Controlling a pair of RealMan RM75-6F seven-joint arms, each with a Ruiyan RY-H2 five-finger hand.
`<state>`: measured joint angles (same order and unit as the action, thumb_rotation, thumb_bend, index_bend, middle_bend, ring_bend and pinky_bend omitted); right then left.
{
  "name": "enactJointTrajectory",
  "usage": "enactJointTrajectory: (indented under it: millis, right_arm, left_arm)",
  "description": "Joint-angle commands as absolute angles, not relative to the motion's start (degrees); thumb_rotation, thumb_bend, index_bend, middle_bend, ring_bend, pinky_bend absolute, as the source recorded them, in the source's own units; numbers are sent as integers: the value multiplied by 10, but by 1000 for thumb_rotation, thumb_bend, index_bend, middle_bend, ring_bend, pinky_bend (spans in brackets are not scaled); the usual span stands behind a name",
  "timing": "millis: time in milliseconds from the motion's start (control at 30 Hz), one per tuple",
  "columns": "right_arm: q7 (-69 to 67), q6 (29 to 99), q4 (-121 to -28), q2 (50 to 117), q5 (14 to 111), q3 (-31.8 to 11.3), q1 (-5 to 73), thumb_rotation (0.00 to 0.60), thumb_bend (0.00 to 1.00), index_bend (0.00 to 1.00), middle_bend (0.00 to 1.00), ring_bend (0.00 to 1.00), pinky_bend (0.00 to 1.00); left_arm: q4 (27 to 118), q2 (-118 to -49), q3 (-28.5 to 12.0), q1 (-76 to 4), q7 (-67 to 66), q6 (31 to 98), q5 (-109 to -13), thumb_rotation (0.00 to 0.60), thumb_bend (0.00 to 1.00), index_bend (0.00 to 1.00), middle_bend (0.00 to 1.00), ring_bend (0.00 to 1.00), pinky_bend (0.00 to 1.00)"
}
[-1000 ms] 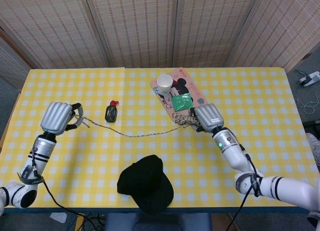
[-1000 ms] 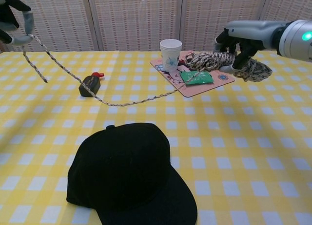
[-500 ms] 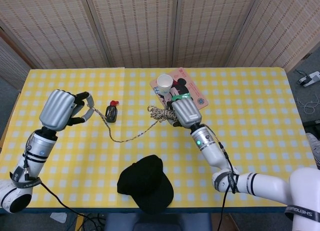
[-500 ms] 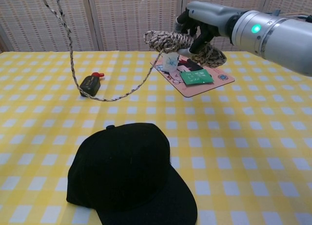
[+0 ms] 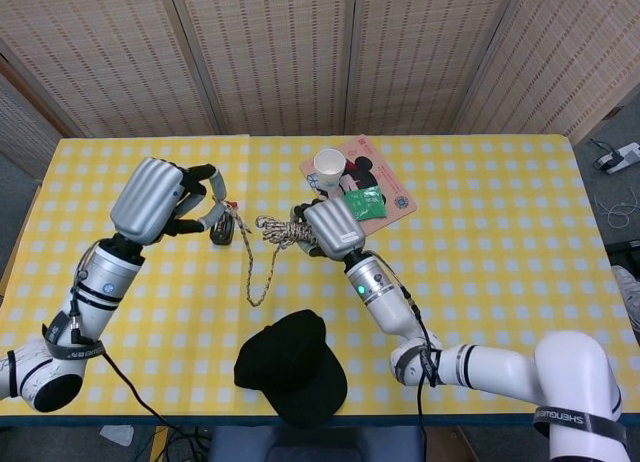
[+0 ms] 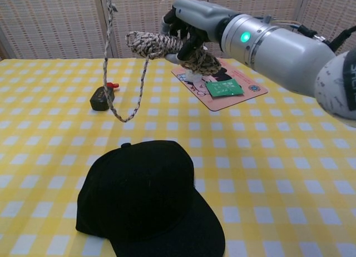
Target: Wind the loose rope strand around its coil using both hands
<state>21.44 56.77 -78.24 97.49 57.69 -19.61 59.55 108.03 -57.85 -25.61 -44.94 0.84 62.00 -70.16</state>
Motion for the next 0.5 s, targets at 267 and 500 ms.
enactJointTrajectory:
  millis: [267,500]
  right_arm:
    - [184,561,-743,1029,607,-204,621,600,743,732,553,483,625]
    - [133,561,-737,1029,654,-191,614,600,742,738,554,483,625]
  left_arm:
    - [1081,-618,-295,-525,-66,603,-586,600,421,819,1000,1000,1000]
    - [1050,-635,-301,-555,-93,598,-520,600,421,819,1000,1000,1000]
